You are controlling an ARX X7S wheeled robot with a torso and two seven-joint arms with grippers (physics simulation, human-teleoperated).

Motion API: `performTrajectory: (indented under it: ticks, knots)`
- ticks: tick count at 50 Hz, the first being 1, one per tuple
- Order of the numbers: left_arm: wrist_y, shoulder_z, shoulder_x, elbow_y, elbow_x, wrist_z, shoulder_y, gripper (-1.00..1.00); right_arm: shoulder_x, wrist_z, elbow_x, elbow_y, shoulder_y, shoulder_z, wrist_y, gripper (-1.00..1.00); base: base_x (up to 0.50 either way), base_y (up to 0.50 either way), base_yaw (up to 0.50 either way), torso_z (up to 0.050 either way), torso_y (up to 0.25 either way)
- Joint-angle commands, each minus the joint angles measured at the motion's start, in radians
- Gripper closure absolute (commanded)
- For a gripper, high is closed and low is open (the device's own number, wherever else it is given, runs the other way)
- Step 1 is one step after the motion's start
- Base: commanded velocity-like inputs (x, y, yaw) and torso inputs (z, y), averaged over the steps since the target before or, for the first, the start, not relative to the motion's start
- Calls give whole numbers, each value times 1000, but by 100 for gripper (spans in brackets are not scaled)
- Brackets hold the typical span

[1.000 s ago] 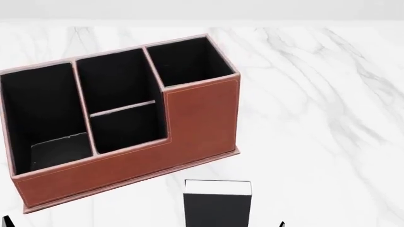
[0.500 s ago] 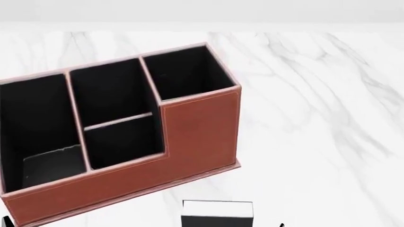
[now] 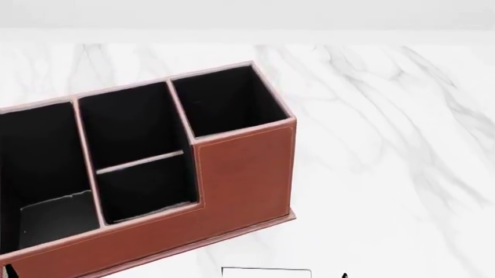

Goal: Pick up the book and place it in the back compartment of the caddy.

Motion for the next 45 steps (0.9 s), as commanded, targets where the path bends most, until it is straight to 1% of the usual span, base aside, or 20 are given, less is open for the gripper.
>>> performTrajectory:
  ticks: [1,15,25,39,45]
  knots:
    - [-3,4,-3,1,1,-5,-1,-100,4,7,-2,-1,2,-4,3,-100,102,0,0,0,0]
    - [-3,8,-8,0,1,-13,-1,-100,10,16,2,9,7,-11,1,-100,99,0,0,0,0]
    - [-4,10,-12,0,2,-18,-2,-100,10,27,-9,16,9,-11,-17,-100,3,0,0,0,0]
    - [-7,14,-16,5,0,-24,-3,-100,-5,47,-66,-6,2,5,35,-100,0,0,0,0,0]
    - [-9,16,-17,2,1,-27,-5,-100,-2,52,-65,-3,4,2,31,-100,0,0,0,0,0]
